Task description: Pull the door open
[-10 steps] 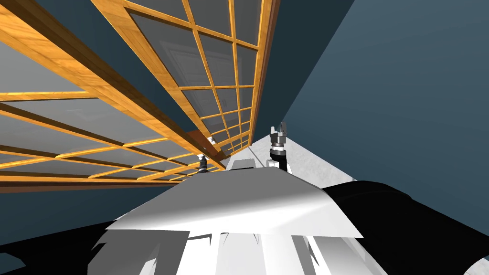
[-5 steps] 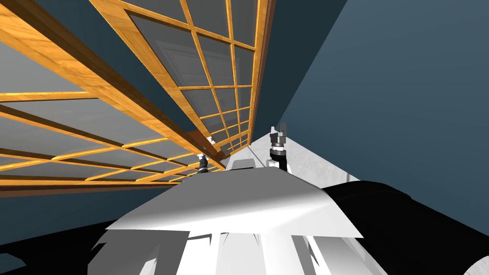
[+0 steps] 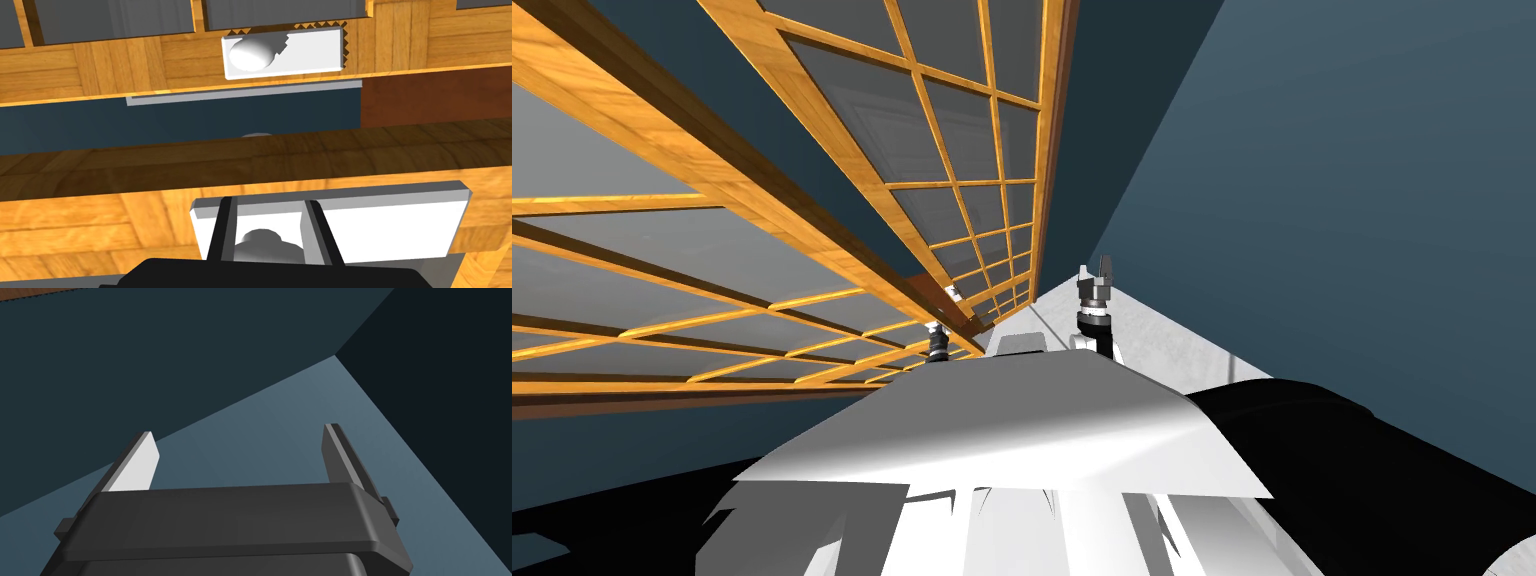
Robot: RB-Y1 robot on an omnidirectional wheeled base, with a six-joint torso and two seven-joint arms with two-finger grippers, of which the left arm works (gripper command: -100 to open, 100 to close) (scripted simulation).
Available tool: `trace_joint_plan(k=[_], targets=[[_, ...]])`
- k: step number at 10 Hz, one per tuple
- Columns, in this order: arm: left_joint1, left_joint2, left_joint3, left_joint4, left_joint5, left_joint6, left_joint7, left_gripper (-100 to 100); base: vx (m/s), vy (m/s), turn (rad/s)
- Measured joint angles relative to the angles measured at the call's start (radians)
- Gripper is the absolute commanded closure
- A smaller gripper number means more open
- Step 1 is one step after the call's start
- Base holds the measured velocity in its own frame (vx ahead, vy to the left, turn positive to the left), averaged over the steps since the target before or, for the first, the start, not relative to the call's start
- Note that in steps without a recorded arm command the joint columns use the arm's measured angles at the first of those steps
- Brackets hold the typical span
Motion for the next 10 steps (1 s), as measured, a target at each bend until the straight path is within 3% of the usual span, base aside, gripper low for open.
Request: trace_joint_plan(k=[2,5,6,9,10], targets=[[0.02,-0.005,-0.009,-0.047,0.003,0.028,0.038,100,-0.041,0.009,-0.067],[-0.015,0.013,-0.016,0.012,0.022,0.001,0.12,100,-0.043,0.018,-0.045],[0.015,-0.002,-0.021,-0.054,0.023,0.029,0.138,100,-0.039,0.025,-0.059],[-0.031,0.011,-0.026,0.014,0.043,0.003,0.209,100,-0.041,0.011,-0.047],[0.0,0.0,-0.03,-0.053,0.042,0.037,0.223,100,-0.023,0.011,-0.041]])
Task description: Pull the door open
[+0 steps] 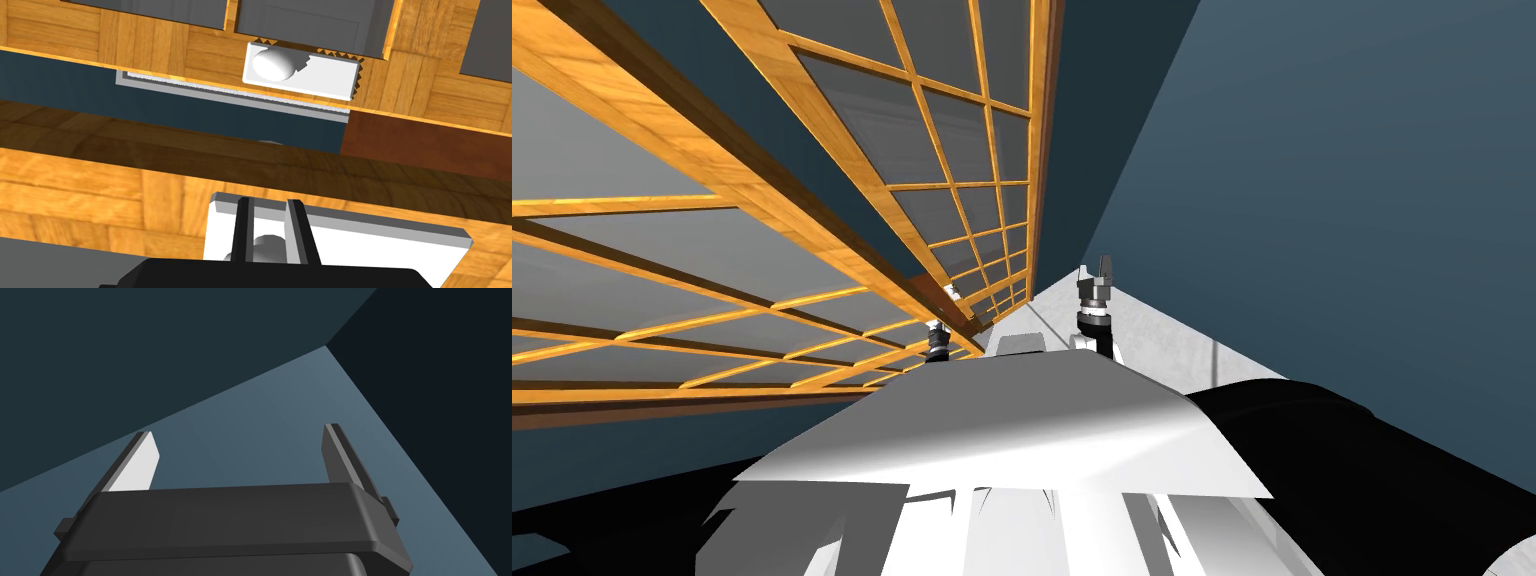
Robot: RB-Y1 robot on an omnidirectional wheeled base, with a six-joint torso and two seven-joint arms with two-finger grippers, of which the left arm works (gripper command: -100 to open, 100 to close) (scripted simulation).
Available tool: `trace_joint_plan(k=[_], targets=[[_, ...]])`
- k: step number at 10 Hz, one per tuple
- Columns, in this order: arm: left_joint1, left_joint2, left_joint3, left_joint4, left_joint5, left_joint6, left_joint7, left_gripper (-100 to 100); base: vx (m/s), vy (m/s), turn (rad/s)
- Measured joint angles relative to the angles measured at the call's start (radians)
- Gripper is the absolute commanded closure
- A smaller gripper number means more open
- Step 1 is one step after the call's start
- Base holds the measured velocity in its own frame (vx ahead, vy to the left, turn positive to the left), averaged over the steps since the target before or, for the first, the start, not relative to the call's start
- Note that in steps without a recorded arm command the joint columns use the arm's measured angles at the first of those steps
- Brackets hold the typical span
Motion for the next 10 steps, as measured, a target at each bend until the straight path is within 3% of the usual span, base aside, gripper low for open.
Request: trace_joint_plan(k=[1,2,3,6,7,9,10], targets=[[-0.008,0.005,-0.003,0.014,0.005,-0.003,0.023,100,-0.048,0.02,-0.082],[0.013,-0.002,-0.008,-0.031,0.012,0.016,0.051,100,-0.044,0.014,-0.034],[-0.008,0.005,-0.01,0.005,0.017,0.001,0.073,100,-0.053,0.011,-0.064],[-0.009,0.01,-0.02,0.001,0.031,0.002,0.15,100,-0.042,0.023,-0.062],[-0.009,0.01,-0.023,-0.004,0.04,0.003,0.18,-100,-0.113,-0.005,-0.112],[-0.024,-0.004,-0.038,0.001,0.054,0.006,0.226,-100,-0.12,0.012,-0.021],[-0.018,-0.002,-0.037,-0.01,0.064,0.012,0.248,-100,-0.096,0.046,0.009]])
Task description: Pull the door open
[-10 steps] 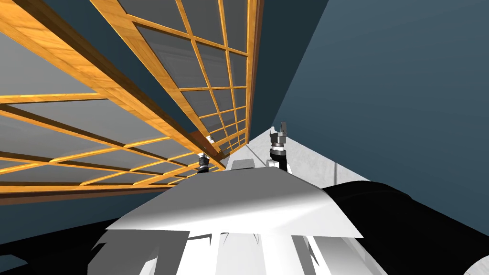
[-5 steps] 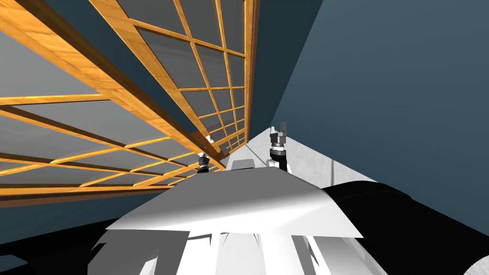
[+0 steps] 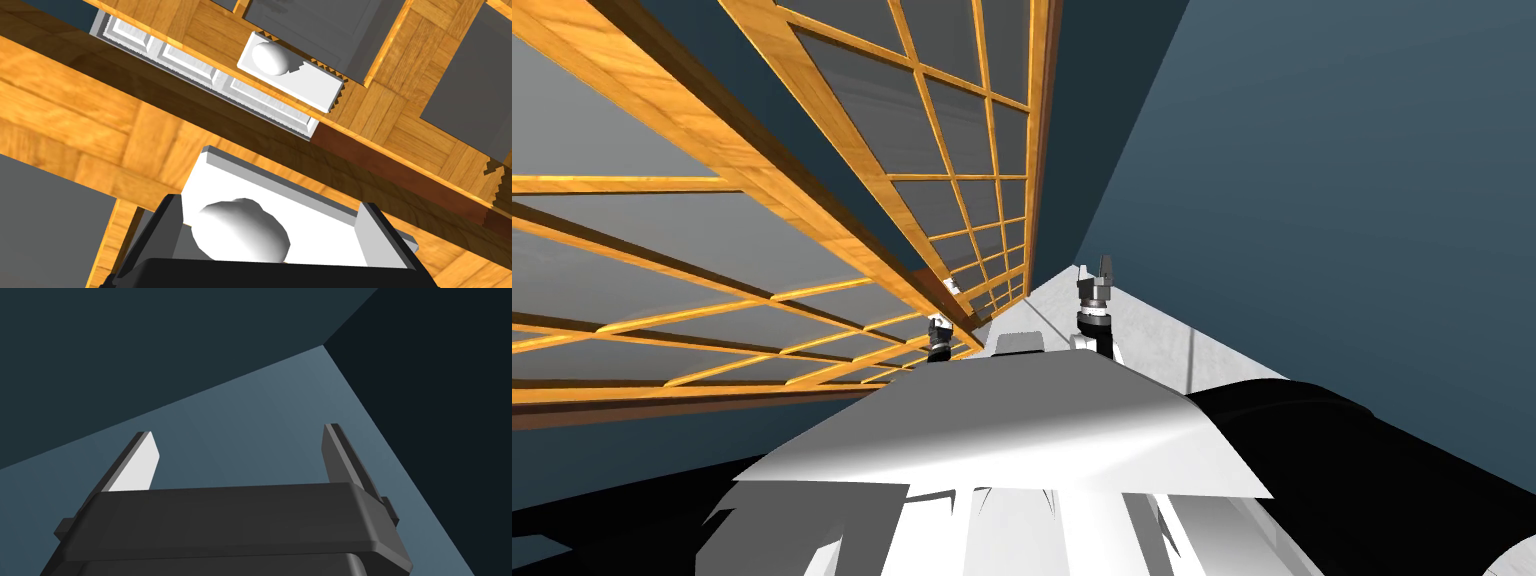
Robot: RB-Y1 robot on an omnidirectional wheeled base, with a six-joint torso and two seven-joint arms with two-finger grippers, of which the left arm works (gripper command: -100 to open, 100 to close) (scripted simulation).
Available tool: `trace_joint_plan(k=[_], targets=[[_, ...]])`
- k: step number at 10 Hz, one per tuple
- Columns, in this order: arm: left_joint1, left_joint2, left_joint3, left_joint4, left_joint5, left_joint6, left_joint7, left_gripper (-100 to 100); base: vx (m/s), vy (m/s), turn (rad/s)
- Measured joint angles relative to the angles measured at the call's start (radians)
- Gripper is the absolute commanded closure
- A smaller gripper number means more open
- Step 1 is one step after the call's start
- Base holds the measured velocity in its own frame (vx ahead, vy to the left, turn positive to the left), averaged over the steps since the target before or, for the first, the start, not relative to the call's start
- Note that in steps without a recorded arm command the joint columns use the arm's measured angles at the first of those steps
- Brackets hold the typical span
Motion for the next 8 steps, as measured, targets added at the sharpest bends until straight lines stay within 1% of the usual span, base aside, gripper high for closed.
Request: trace_joint_plan(k=[1,2,3,4,6,7,8], targets=[[-0.002,0.0,0.0,-0.003,0.011,0.004,0.024,-100,-0.099,0.04,-0.043],[-0.01,0.0,-0.002,0.006,0.021,0.003,0.05,-100,-0.086,0.024,-0.061],[-0.012,-0.004,-0.005,0.001,0.032,0.006,0.079,-100,-0.096,0.014,-0.043],[-0.024,-0.005,-0.008,0.014,0.044,0.004,0.107,-100,-0.07,0.009,-0.011],[-0.023,-0.011,-0.013,-0.001,0.057,0.013,0.154,-100,-0.06,0.016,-0.04],[-0.03,-0.014,-0.017,0.002,0.069,0.015,0.182,-100,-0.053,0.021,-0.024],[-0.034,-0.015,-0.018,0.006,0.074,0.014,0.204,-100,-0.055,0.014,-0.033]])
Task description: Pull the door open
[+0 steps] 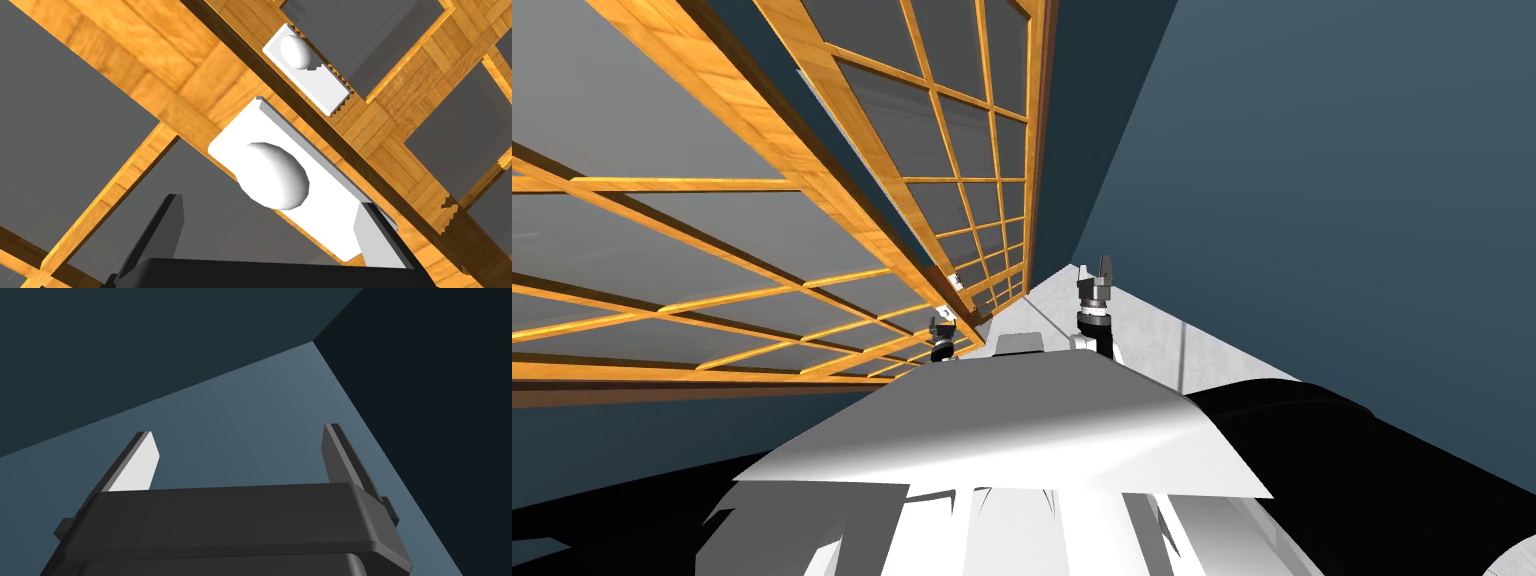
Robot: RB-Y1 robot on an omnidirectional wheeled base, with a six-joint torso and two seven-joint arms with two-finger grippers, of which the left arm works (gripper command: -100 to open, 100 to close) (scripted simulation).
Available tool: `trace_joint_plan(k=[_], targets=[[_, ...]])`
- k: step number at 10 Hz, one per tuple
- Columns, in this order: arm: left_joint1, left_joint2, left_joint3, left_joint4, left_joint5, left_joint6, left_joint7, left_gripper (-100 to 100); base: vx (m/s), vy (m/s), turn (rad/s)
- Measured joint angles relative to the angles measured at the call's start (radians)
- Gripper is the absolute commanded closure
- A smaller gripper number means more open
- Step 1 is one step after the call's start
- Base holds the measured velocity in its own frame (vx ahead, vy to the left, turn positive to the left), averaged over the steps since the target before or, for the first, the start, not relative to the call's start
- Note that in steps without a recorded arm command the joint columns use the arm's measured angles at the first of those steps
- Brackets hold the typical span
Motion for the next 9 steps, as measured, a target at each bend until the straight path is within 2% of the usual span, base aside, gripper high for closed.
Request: trace_joint_plan(k=[9], targets=[[-0.033,-0.025,-0.025,0.0,0.079,0.016,0.231,-100,-0.058,0.015,-0.033]])
